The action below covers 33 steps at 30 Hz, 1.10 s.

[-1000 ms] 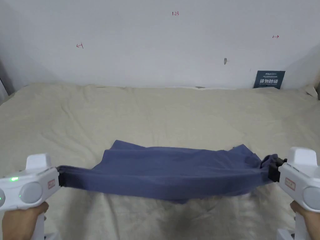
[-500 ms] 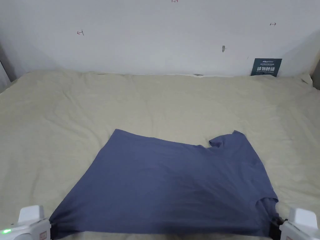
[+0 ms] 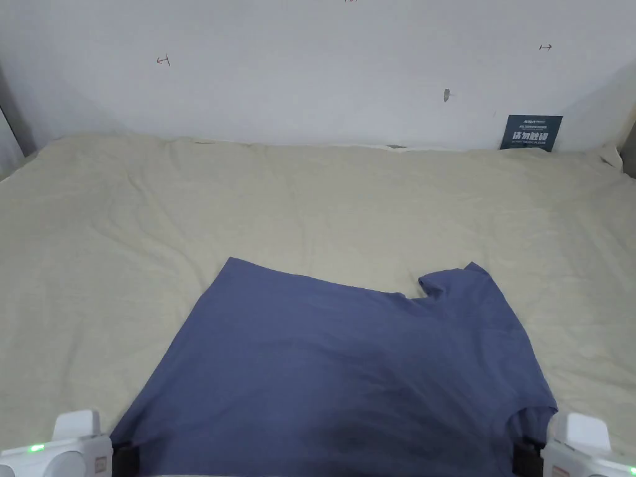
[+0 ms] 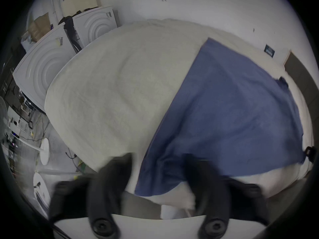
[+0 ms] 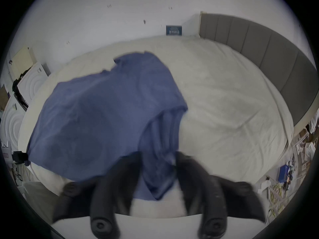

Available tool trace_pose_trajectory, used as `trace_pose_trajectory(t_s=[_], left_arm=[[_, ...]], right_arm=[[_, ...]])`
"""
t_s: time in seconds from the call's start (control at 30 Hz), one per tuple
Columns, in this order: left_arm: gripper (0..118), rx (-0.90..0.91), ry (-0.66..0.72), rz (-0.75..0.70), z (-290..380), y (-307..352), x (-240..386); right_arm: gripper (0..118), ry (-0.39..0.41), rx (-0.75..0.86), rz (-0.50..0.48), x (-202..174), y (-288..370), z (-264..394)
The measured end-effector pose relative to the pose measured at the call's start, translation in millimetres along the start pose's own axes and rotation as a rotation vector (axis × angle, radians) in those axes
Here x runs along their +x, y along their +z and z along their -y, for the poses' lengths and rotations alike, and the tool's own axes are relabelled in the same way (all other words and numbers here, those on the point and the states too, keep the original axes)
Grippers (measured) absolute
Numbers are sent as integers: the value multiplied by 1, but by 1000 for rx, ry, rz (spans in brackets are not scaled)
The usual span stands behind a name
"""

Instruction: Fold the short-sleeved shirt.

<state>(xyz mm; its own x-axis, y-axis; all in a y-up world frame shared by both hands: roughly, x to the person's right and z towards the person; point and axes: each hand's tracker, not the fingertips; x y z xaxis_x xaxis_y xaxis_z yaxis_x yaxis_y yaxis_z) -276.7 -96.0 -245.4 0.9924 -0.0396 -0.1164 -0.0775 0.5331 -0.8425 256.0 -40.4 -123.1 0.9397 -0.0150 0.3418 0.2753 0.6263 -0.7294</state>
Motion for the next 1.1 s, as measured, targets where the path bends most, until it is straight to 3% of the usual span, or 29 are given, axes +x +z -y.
trace_pose_trajectory(t_s=[0.07, 0.1, 0.43, 0.53, 0.6, 0.63, 0.67, 0.7, 1.1], left_arm=[[112, 91, 42, 61, -15, 22, 4], [116, 149, 55, 78, -24, 35, 9], [113, 649, 16, 159, -90, 144, 67], [97, 766, 24, 211, -91, 162, 79], [69, 816, 13, 239, -91, 167, 86], [49, 820, 2, 240, -91, 169, 89], [21, 823, -1, 240, -90, 171, 93], [0, 826, -12, 244, -92, 169, 97], [0, 664, -93, 325, -157, 113, 135]], right_arm=[[88, 10, 81, -13, -8, 22, -19], [96, 10, 137, -15, 3, 15, -28], [100, 54, 576, -28, 5, 72, -100], [100, 72, 640, -41, -3, 85, -103], [83, 74, 686, -32, -2, 88, -104], [64, 86, 716, -11, -21, 102, -99], [27, 98, 734, 13, -23, 103, -98], [3, 108, 756, 40, -25, 102, -98], [1, 111, 749, 31, -36, 83, -125]])
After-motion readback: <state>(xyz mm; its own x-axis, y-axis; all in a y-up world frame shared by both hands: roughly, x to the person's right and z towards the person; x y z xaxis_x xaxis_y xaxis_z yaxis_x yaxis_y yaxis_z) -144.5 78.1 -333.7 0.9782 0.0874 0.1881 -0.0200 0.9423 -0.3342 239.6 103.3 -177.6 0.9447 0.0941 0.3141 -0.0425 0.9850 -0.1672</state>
